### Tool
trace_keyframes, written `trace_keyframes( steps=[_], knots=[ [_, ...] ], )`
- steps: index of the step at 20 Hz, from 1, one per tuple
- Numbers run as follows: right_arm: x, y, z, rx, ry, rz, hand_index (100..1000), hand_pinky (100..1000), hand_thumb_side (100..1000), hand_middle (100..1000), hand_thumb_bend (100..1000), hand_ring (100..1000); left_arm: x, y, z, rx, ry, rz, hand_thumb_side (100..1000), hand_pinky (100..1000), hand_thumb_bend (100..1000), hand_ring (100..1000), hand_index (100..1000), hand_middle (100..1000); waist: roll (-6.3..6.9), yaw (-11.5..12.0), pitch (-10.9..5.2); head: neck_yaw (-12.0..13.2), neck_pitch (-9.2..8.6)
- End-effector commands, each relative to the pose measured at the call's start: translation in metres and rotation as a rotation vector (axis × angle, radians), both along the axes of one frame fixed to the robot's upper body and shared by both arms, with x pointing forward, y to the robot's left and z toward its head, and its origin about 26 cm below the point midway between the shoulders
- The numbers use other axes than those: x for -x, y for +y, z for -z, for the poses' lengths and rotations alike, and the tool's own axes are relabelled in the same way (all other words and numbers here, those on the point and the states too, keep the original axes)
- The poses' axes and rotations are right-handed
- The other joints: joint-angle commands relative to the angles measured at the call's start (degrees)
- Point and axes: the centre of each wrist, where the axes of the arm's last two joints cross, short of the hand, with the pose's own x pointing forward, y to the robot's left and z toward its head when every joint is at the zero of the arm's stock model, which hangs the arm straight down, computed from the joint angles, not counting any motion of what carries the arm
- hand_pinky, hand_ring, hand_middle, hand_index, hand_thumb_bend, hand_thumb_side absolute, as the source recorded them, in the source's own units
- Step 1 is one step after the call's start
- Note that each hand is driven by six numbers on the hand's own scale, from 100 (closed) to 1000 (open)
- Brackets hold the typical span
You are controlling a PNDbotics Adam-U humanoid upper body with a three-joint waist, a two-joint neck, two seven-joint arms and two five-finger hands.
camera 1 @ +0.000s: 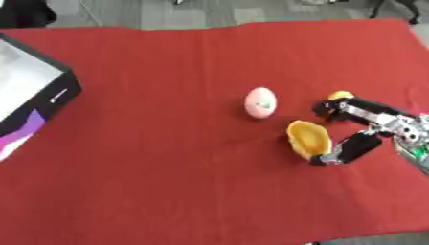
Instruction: Pick up the objects with one hand, pass them to the other hand, and then place them into the box on the other side of the table.
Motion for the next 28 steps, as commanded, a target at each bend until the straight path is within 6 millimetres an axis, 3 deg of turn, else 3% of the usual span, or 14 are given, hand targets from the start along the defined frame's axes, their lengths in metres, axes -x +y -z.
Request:
trace_keyframes(
  steps=[1, 9, 15, 19, 22, 28],
  knots=[
    [-0.002, -0.003, -0.004, 0.031, -0.022, 0.006, 872, 861, 216, 785, 632, 794, 0.002, 0.002, -0.014, -0.021, -0.038, 0.001, 640, 833, 906, 829, 811, 827, -0.02, 0.0, 0.09, -0.3, 0.34],
    [-0.001, 0.001, -0.005, -0.035, -0.04, 0.011, 764, 849, 186, 637, 577, 763, 0.003, 0.002, -0.013, -0.017, -0.036, 0.0, 638, 834, 907, 829, 807, 826, 0.17, 0.1, 0.46, -0.2, 0.34],
    [0.007, 0.009, -0.022, -0.185, -0.076, 0.029, 743, 843, 206, 613, 418, 730, 0.003, 0.003, -0.012, -0.018, -0.033, -0.001, 646, 841, 879, 833, 803, 835, 0.0, -0.1, 0.46, 0.1, 0.34],
    [0.01, 0.01, -0.026, -0.258, -0.077, 0.068, 707, 824, 144, 591, 260, 698, 0.003, 0.004, -0.011, -0.018, -0.029, 0.0, 649, 842, 868, 833, 803, 835, -0.17, -0.1, 0.42, 0.2, 0.34],
    [0.011, 0.011, -0.027, -0.3, -0.07, 0.089, 663, 814, 100, 578, 217, 679, 0.004, 0.006, -0.01, -0.018, -0.028, -0.004, 649, 841, 867, 832, 802, 834, -0.27, 0.0, 0.39, 0.4, 0.34],
    [0.012, 0.013, -0.033, -0.376, -0.081, 0.113, 560, 789, 100, 508, 161, 624, 0.004, 0.007, -0.009, -0.016, -0.026, -0.01, 648, 842, 868, 832, 802, 833, -0.42, 0.0, 0.28, 0.6, 0.34]
  ],
)
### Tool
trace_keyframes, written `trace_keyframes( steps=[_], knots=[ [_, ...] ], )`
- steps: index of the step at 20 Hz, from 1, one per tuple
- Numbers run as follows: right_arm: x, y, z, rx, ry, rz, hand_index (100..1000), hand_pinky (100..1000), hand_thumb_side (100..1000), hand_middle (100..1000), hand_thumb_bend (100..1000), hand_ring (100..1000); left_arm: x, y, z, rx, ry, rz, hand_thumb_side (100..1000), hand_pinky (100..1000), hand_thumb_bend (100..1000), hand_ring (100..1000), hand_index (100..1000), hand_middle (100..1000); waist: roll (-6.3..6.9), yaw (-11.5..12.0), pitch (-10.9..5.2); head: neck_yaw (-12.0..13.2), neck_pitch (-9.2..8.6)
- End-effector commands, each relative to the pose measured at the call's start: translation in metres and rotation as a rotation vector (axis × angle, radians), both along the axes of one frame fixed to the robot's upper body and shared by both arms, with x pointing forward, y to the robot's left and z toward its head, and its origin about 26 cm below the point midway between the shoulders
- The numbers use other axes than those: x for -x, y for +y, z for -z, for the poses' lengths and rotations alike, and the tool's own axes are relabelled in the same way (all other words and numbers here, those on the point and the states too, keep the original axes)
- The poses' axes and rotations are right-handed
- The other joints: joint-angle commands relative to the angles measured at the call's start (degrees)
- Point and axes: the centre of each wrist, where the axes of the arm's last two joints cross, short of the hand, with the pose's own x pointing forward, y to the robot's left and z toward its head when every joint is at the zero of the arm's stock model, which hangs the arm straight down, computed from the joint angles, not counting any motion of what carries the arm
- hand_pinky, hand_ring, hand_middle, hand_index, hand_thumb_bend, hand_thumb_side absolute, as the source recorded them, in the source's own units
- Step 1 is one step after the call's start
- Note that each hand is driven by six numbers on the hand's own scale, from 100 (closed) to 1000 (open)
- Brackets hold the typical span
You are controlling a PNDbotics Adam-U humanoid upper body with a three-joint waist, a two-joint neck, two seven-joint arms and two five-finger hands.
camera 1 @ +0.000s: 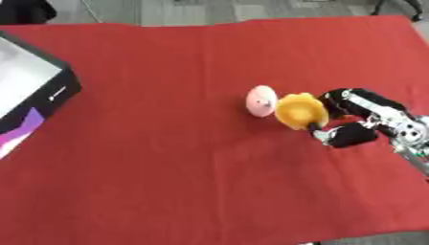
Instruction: Pick up the objects with one hand, pass them to the other hand, and then place them into the box on the other side of the table.
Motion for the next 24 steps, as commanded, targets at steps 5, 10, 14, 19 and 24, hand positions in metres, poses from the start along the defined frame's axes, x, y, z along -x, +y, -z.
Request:
trace_keyframes(
  steps=[5, 10, 14, 19, 24],
  knots=[
    [0.003, 0.003, -0.028, -0.103, -0.083, -0.003, 558, 792, 100, 501, 147, 613, 0.002, 0.004, -0.016, -0.023, -0.045, -0.005, 649, 841, 868, 834, 798, 826, -0.36, 0.0, -0.43, 0.4, 0.34],
    [0.002, 0.023, -0.045, -0.189, -0.114, -0.083, 557, 837, 100, 495, 132, 602, 0.003, -0.002, -0.024, -0.042, -0.066, 0.02, 649, 839, 872, 844, 794, 820, 0.01, 0.3, -0.71, 0.7, 0.34],
    [-0.001, 0.042, -0.055, -0.217, -0.118, -0.158, 559, 838, 100, 495, 125, 599, 0.005, -0.009, -0.03, -0.075, -0.072, 0.054, 647, 838, 876, 843, 789, 809, 0.4, 0.6, -0.8, 0.9, 0.34],
    [-0.005, 0.067, -0.062, -0.24, -0.146, -0.245, 560, 838, 100, 493, 115, 595, 0.008, -0.024, -0.044, -0.232, -0.058, 0.133, 593, 835, 885, 836, 791, 798, 0.84, 1.0, -0.83, 0.8, 0.34],
    [-0.009, 0.091, -0.064, -0.258, -0.179, -0.314, 561, 836, 100, 493, 106, 590, 0.014, -0.05, -0.065, -0.474, 0.008, 0.268, 511, 835, 883, 829, 811, 791, 1.22, 1.3, -0.84, 1.0, 0.34]
  ],
)
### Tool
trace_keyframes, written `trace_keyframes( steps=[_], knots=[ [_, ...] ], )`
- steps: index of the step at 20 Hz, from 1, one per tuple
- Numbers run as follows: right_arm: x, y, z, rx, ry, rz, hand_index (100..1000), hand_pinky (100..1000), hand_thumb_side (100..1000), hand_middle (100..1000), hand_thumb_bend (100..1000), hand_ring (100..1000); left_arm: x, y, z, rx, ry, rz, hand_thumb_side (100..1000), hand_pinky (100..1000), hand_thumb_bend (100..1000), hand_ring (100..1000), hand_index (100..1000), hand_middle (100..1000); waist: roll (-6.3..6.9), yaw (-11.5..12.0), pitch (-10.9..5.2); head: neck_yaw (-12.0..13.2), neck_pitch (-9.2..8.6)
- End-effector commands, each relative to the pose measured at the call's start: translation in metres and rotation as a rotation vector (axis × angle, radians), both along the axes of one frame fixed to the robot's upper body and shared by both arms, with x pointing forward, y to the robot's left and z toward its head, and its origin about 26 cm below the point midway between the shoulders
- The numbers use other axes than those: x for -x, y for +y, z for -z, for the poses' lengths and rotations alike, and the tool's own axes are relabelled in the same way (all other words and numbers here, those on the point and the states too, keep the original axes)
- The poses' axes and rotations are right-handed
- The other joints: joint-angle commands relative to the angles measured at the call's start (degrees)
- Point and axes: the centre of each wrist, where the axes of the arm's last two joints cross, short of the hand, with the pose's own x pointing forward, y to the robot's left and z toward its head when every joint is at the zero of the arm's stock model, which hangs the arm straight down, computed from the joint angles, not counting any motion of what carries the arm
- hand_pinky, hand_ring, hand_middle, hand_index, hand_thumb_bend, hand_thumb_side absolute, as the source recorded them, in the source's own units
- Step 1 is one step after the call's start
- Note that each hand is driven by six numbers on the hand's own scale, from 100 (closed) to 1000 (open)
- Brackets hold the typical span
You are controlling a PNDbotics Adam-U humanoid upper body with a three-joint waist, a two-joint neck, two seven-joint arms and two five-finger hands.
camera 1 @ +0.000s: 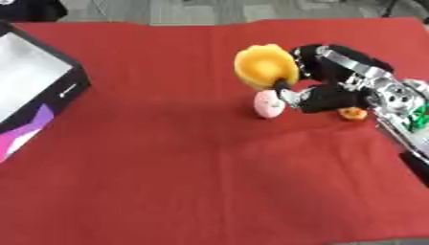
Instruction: Pick up the objects with one hand, pass them to the other hand, and then place them into the box on the other side of the table.
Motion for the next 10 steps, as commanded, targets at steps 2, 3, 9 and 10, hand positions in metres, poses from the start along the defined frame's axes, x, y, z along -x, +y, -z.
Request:
trace_keyframes(
  steps=[2, 3, 9, 10],
  knots=[
    [-0.002, 0.017, -0.007, -0.008, -0.056, -0.051, 561, 833, 100, 492, 103, 585, 0.01, -0.022, -0.03, -0.266, 0.05, 0.122, 477, 840, 877, 830, 819, 795, 1.23, 0.2, -0.86, 0.4, 0.34],
    [-0.002, 0.022, -0.008, -0.013, -0.069, -0.064, 561, 830, 100, 492, 101, 581, 0.011, -0.029, -0.033, -0.316, 0.081, 0.154, 463, 841, 873, 831, 821, 796, 1.3, 0.2, -0.88, 0.5, 0.34],
    [-0.002, 0.047, -0.012, -0.036, -0.144, -0.137, 562, 818, 100, 491, 100, 570, 0.016, -0.059, -0.043, -0.48, 0.201, 0.264, 464, 840, 857, 828, 827, 803, 1.64, 0.4, -0.93, 0.8, 0.34],
    [-0.001, 0.05, -0.012, -0.036, -0.152, -0.148, 562, 817, 100, 491, 100, 569, 0.016, -0.064, -0.043, -0.498, 0.21, 0.277, 467, 840, 857, 828, 828, 803, 1.68, 0.5, -0.92, 0.8, 0.34]
  ],
)
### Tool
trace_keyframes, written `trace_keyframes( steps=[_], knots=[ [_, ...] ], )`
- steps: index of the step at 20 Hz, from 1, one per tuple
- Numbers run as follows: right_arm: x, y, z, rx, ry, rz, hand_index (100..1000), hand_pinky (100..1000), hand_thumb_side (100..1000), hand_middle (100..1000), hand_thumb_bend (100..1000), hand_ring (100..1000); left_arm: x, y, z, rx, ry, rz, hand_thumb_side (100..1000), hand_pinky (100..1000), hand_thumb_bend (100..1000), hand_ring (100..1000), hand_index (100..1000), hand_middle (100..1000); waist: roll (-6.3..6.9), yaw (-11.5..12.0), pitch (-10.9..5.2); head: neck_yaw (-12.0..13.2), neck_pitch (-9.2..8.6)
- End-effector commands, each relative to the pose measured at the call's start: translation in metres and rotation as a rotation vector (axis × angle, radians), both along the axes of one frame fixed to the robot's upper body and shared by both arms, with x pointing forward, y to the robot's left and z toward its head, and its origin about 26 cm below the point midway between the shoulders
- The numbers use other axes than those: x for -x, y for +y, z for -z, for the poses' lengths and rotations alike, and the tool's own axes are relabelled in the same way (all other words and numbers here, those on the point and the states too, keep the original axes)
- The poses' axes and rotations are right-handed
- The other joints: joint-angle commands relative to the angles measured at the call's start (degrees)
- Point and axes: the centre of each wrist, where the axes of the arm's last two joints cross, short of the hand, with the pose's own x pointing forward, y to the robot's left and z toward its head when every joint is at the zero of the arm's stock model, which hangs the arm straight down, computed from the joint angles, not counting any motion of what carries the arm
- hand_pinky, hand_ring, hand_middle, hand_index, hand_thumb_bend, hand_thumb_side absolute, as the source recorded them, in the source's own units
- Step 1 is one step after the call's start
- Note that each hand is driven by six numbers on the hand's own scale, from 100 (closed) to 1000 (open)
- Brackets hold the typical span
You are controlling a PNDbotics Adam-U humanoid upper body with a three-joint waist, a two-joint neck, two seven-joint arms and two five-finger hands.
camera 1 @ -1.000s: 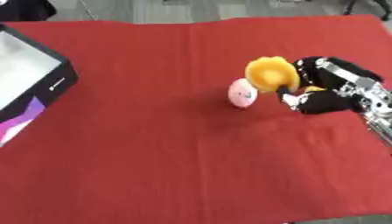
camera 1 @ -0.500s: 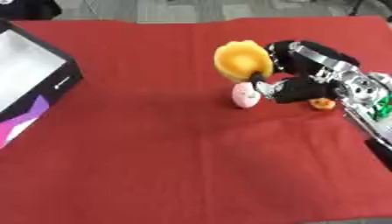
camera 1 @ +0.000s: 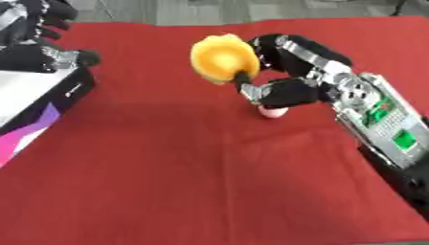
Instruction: Pick up the objects with one hand, pass them to the other hand, and then place them into the box on the other side of the table.
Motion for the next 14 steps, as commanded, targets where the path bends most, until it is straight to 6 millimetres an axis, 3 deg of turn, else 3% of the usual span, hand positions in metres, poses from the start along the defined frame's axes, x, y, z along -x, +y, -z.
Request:
trace_keyframes(
  steps=[1, 14],
  knots=[
    [0.002, 0.009, -0.008, -0.003, -0.057, -0.035, 562, 816, 100, 491, 100, 568, 0.005, -0.01, -0.015, -0.088, 0.002, 0.035, 468, 841, 854, 829, 828, 804, 1.07, 0.1, -0.92, 0.3, 0.34],
    [0.01, 0.037, -0.012, -0.01, -0.155, -0.152, 559, 804, 100, 492, 100, 563, 0.006, -0.05, -0.014, -0.205, -0.016, 0.09, 422, 858, 862, 841, 843, 827, 1.11, 0.6, -0.82, 0.4, 0.34]
  ],
)
